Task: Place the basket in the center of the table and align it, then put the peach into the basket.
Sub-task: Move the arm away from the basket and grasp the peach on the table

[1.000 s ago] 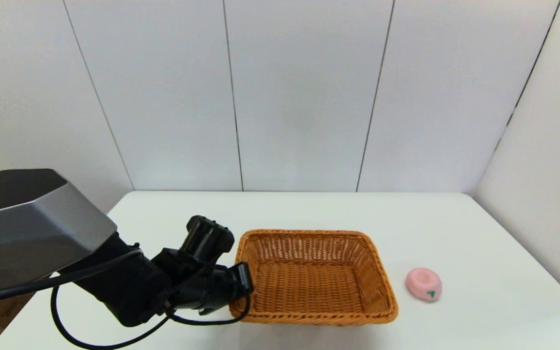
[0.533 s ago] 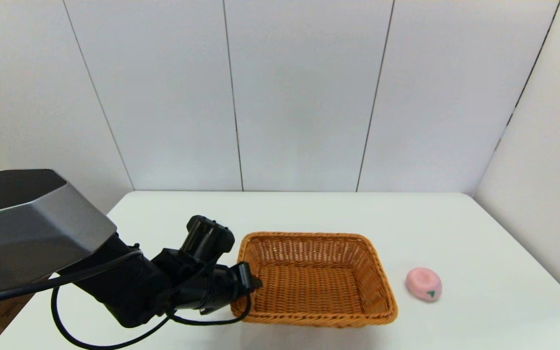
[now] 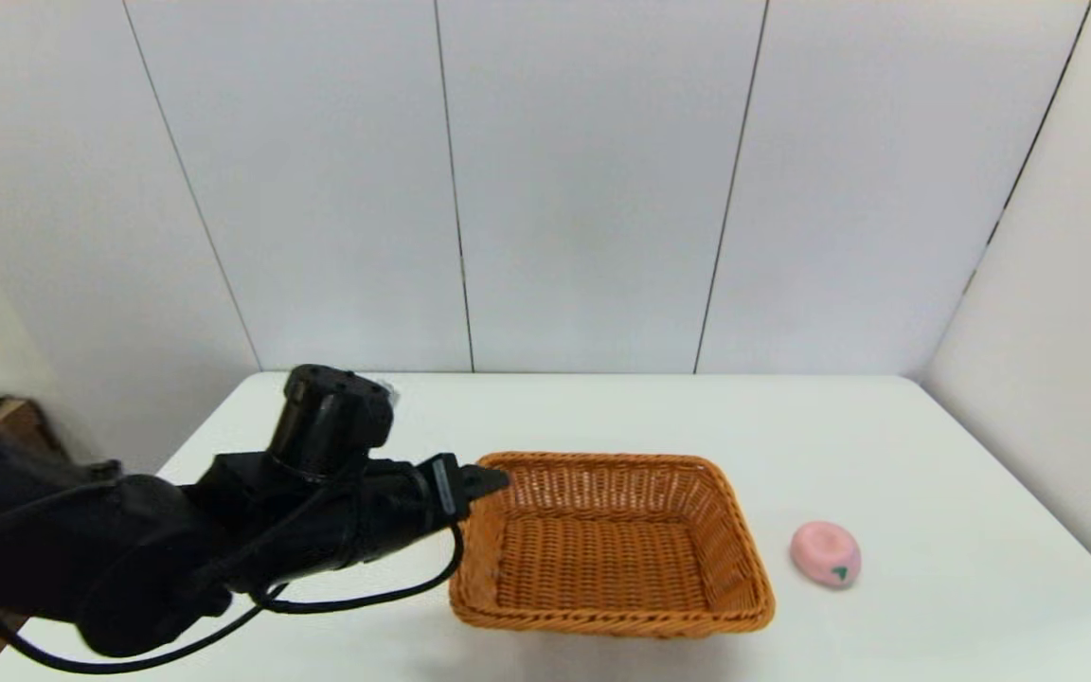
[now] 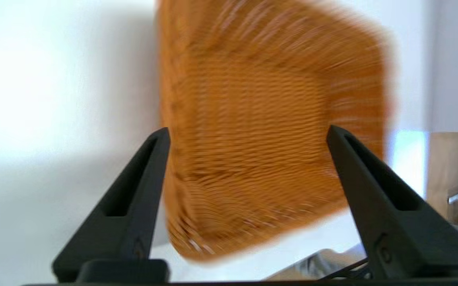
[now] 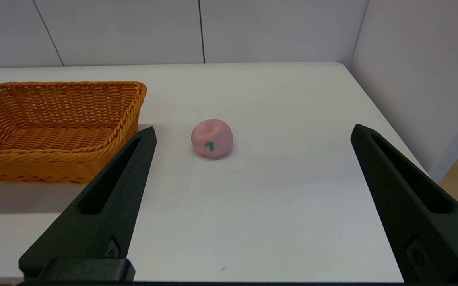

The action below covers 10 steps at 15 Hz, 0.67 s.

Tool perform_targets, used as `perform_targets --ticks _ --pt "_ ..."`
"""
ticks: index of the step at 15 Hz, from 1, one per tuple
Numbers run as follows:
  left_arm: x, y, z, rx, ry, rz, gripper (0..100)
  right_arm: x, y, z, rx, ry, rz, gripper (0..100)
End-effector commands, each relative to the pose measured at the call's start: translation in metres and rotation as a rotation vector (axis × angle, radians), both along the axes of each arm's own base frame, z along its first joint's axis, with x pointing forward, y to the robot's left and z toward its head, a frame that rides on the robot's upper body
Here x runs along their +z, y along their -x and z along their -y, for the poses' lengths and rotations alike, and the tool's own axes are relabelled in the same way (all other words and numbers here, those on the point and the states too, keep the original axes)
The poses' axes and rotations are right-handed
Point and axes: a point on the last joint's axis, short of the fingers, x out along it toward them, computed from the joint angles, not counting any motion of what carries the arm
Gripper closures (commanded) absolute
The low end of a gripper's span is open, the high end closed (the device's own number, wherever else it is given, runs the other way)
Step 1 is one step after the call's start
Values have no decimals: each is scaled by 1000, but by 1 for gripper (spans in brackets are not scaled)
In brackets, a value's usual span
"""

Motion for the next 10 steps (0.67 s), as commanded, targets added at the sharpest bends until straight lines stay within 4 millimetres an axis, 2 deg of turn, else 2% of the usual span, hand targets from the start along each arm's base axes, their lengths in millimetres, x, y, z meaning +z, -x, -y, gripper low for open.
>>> perform_targets --ticks 1,3,5,7,9,10 --pt "94 94 -66 57 81 443 0 0 0 0 0 0 2 0" --pt "115 140 -96 67 137 565 0 0 0 0 0 0 2 0" --pt "117 185 -127 63 101 650 0 0 0 0 0 0 2 0" --pt "104 200 -143 164 9 686 0 0 0 0 0 0 2 0" --pt "103 208 -150 237 -49 734 0 0 0 0 0 0 2 0" --pt "99 218 -157 363 -133 766 0 0 0 0 0 0 2 0"
